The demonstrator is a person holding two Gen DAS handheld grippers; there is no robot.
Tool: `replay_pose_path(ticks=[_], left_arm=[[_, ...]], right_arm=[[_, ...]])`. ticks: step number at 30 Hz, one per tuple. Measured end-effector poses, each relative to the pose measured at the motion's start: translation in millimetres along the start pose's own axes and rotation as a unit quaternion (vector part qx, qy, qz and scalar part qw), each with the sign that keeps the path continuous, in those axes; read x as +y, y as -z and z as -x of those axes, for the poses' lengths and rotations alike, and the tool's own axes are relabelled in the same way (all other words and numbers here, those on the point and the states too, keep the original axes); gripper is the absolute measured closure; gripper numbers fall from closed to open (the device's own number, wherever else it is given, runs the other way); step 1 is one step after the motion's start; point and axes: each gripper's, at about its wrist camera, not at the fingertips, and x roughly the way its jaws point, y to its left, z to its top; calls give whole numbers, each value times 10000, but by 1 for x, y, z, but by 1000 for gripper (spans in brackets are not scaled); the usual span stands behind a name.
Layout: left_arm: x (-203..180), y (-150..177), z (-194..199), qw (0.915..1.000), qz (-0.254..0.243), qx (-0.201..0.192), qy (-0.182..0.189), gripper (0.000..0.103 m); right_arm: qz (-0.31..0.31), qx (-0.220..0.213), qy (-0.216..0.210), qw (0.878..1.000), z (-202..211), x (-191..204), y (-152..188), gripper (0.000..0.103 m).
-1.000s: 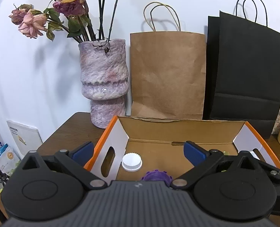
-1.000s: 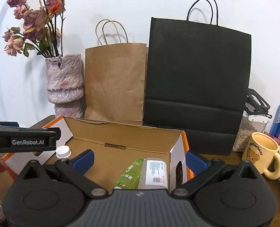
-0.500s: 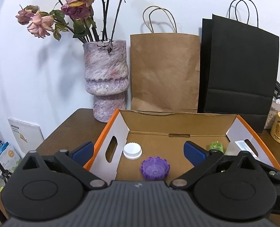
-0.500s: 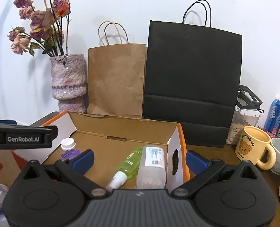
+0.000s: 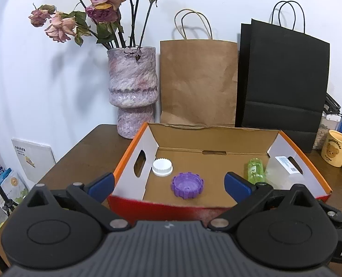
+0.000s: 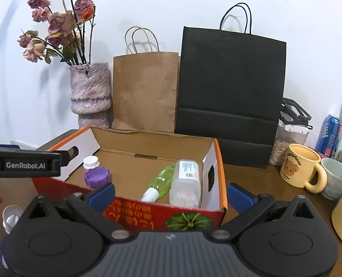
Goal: Organize rigid objects
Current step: 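Withdraw both tools from the red box back toward the remaining items, then move the left gripper to the blue lid while the right approaches the white spray bottle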
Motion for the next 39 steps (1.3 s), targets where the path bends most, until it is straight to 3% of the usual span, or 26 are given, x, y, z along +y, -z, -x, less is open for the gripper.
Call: replay_pose_path(ticks=[26, 39], left_arm=[[7, 55, 78, 9997, -170, 146, 120, 0], [18, 93, 85, 9979, -303, 563, 49, 0]], right_arm=[[66, 226, 81, 9997, 80, 2, 60, 0], [120, 470, 97, 9988, 96, 4, 88, 0]])
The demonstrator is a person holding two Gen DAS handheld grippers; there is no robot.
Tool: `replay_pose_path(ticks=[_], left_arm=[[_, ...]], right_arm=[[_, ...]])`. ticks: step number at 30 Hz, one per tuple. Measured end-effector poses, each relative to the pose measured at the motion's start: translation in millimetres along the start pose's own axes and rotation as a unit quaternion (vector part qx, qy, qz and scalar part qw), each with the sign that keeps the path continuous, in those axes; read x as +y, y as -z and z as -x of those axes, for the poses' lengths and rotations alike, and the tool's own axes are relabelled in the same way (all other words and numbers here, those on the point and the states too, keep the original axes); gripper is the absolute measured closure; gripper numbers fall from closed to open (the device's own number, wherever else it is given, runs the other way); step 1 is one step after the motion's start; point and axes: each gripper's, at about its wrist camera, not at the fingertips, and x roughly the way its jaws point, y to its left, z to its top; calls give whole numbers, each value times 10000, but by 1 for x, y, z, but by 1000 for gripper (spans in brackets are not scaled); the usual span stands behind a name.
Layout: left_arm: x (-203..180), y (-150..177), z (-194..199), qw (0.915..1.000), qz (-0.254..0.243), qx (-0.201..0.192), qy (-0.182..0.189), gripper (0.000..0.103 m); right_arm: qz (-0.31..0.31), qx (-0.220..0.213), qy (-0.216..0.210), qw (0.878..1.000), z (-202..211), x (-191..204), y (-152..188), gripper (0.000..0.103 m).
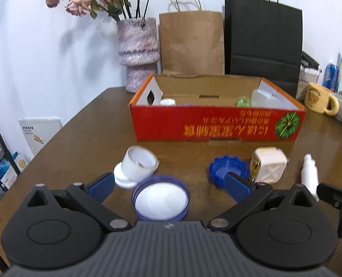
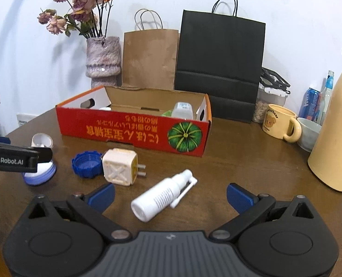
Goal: Organize rigid objects
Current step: 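Move the left gripper to the blue lid while the right approaches the white spray bottle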
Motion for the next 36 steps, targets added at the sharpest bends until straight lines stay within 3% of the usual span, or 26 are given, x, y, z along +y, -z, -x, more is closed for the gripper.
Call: replay_pose_path(ticks=[20, 28, 33, 35, 36], left_arm=[[10, 19, -25, 9977, 143, 660, -38, 0], [7, 17, -36, 9971, 228, 722, -96, 0], [6, 16, -37, 9974, 258, 668, -46, 16], [5, 15, -35, 9978, 252, 610, -49, 33], [5, 15, -34, 9980, 250, 581, -67, 35]], right_arm=[[-69, 211, 80, 9997, -5, 0, 15, 0], [-138, 291, 95, 9994, -13, 1, 15, 0], [-204, 339, 88, 9992, -19, 1, 14, 0], [-223, 361, 94, 9991, -21, 2, 14, 0], [-236, 373, 98, 9990, -22, 3, 13, 0]])
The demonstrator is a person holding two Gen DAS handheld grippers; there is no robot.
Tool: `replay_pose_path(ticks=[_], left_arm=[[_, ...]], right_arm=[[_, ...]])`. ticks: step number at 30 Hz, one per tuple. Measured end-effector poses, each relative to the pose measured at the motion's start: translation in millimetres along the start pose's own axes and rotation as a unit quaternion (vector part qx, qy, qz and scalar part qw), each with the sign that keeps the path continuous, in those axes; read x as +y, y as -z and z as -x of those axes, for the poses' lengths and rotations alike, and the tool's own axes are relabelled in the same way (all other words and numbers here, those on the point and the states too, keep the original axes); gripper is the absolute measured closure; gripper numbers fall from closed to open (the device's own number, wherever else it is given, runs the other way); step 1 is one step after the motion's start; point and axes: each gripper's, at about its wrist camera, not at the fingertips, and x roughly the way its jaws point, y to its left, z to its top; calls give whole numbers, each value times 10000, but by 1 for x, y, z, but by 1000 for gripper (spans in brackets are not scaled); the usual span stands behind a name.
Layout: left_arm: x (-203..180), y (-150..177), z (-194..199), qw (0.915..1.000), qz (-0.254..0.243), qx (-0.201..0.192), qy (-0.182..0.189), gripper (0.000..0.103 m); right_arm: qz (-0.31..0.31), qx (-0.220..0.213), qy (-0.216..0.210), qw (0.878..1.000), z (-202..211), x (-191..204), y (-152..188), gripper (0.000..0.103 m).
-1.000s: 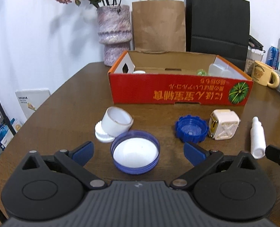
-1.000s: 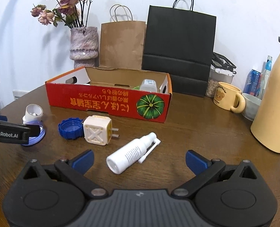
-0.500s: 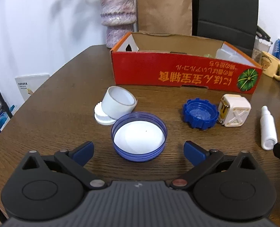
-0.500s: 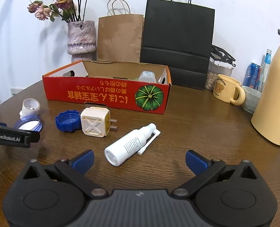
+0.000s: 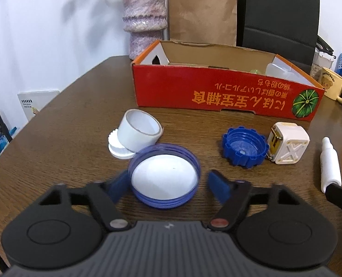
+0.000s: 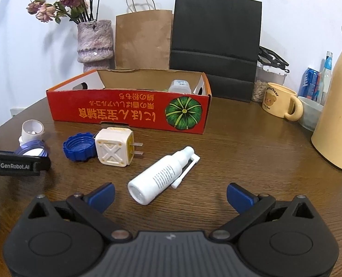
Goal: Organize rigid objects
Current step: 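Move the left gripper to the blue lid while the right approaches the white spray bottle, then grasp the blue lid with the left gripper while the right grasps the white spray bottle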
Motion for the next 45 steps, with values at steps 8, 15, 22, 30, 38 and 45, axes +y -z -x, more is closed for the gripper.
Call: replay_pose_path(ticks=[8, 15, 22, 30, 38, 45], left_arm=[[1, -1, 3, 9999, 26, -78, 135, 35], [1, -1, 8, 9997, 24, -217, 93, 36], [3, -1, 12, 9995, 35, -299, 63, 36], [3, -1, 15, 9992, 24, -389, 52, 36], [2, 0, 18, 9989, 12, -457, 59, 35], [3, 1, 19, 9988, 23, -484, 58, 35]], right_arm=[[-126, 64, 48, 9999, -9, 4, -4, 0], [-182, 158, 141, 9996, -20, 11, -9, 0], [-247, 261, 233, 9991, -30, 13, -13, 0], [-362, 355, 410, 9979, -40, 13, -16, 6], [-546, 326, 363, 9973, -41, 9, -17, 28], [-626, 248, 375, 9970, -34, 4, -15, 61]])
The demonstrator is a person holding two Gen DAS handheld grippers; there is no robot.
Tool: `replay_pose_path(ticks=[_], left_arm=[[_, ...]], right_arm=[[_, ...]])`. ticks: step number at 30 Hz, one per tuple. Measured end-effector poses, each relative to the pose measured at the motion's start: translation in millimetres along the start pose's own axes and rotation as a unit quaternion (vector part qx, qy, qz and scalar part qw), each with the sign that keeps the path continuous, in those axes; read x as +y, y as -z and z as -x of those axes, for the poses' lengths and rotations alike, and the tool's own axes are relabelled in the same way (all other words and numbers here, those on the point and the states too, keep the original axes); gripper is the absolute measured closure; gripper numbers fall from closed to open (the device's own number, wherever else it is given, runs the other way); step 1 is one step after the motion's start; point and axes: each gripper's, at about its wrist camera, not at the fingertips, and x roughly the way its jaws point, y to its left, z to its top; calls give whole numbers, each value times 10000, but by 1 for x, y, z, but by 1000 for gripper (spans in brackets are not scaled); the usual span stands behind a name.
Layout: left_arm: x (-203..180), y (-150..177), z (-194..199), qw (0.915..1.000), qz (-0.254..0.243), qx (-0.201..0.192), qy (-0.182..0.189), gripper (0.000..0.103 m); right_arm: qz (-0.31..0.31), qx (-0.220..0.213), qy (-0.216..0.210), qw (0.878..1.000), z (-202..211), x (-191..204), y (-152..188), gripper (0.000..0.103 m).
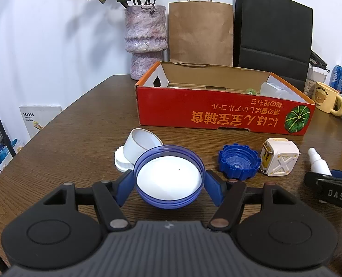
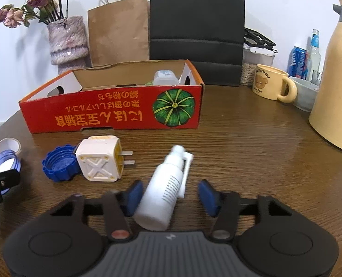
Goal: Organize rigid objects
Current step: 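Grasp the blue lid with the left gripper while the right grasps the white spray bottle, then carry the blue lid left and the white spray bottle right over the red box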
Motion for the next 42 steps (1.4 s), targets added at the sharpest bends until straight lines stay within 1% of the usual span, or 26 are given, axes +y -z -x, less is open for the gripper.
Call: replay_pose_path(ticks=[2, 8, 11, 15, 33, 42], left_arm=[[0, 0, 0, 10000, 4, 0, 3, 35], [1, 0, 1, 10000, -3, -26, 3, 35], [1, 0, 1, 10000, -7, -40, 12, 35], [0, 0, 2, 10000, 6, -43, 13, 35], [-2, -6, 5, 10000, -45, -48, 51, 35], [-6, -24, 8, 9998, -79, -163, 74, 35]], right_arm=[[-17, -29, -87, 10000, 2, -2, 1, 73], [26, -97, -77, 9999, 4, -1, 2, 74], [7, -206, -73, 9998, 7, -2, 2, 77], [-1, -203, -130, 9997, 8, -3, 2, 77], [90, -564, -358, 9977, 28, 1, -6, 77], [212, -727, -493, 9959, 34, 8, -18, 77]])
